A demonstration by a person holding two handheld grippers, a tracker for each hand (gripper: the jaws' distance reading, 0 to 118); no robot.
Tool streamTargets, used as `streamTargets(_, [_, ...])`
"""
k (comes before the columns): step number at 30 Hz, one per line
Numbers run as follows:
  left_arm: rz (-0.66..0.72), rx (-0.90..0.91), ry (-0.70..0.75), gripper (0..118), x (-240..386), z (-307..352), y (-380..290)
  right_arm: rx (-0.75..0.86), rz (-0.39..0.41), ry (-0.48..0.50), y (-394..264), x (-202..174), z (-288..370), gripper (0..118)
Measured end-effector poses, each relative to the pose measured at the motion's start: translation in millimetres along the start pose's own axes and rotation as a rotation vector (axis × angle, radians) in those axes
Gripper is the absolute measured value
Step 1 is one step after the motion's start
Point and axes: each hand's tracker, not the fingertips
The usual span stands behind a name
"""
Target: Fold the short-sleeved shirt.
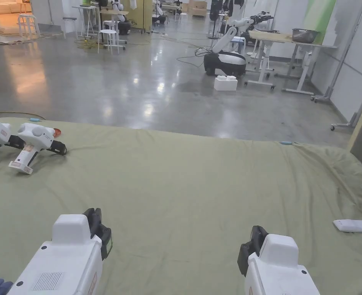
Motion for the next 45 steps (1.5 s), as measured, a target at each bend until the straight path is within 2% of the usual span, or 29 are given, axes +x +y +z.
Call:
streamTargets(2, [0.016,-0.016,-0.010,42,-1,1,0,0.000,-0.001,-0.003,0,0,0,8])
streamTargets(3, [0.022,-0.024,-0.012,57,-1,1,0,0.000,0.003,-0.011,-1,-1,0,22])
streamTargets(4, [0.022,-0.029,-0.008,74,-3,0,0,0.001,0.004,-0.013,-1,-1,1,53])
streamTargets(5, [0.020,-0.029,-0.003,84,-3,0,-1,0.002,0.000,-0.013,-2,0,1,78])
streamTargets(6, [0.019,-0.024,0.002,94,-3,0,-3,0.000,-0.002,-0.026,-4,0,0,96])
streamTargets(7, [0.025,-0.019,0.006,100,-3,1,-3,-0.002,-0.009,-0.033,-5,0,1,104])
streamTargets(23, [-0.034,0.028,0.047,103,-12,3,-20,0.021,-0.031,-0.033,-12,3,0,105])
streamTargets(28, [-0.022,0.015,0.031,109,-14,1,-25,0.050,-0.020,-0.007,-12,0,-3,106])
streamTargets(32, [-0.031,0.010,0.042,110,-14,0,-27,0.016,-0.122,0.044,-12,5,-8,107])
streamTargets(36, [-0.013,-0.024,0.031,113,-18,-5,-25,-0.111,-0.201,-0.031,-2,4,-17,107])
streamTargets(41, [-0.017,0.020,0.014,113,-19,-3,-31,-0.102,-0.139,-0.058,1,1,-22,107])
streamTargets(45, [0.000,0.003,0.019,113,-18,-4,-28,-0.133,-0.143,-0.047,4,-2,-25,107])
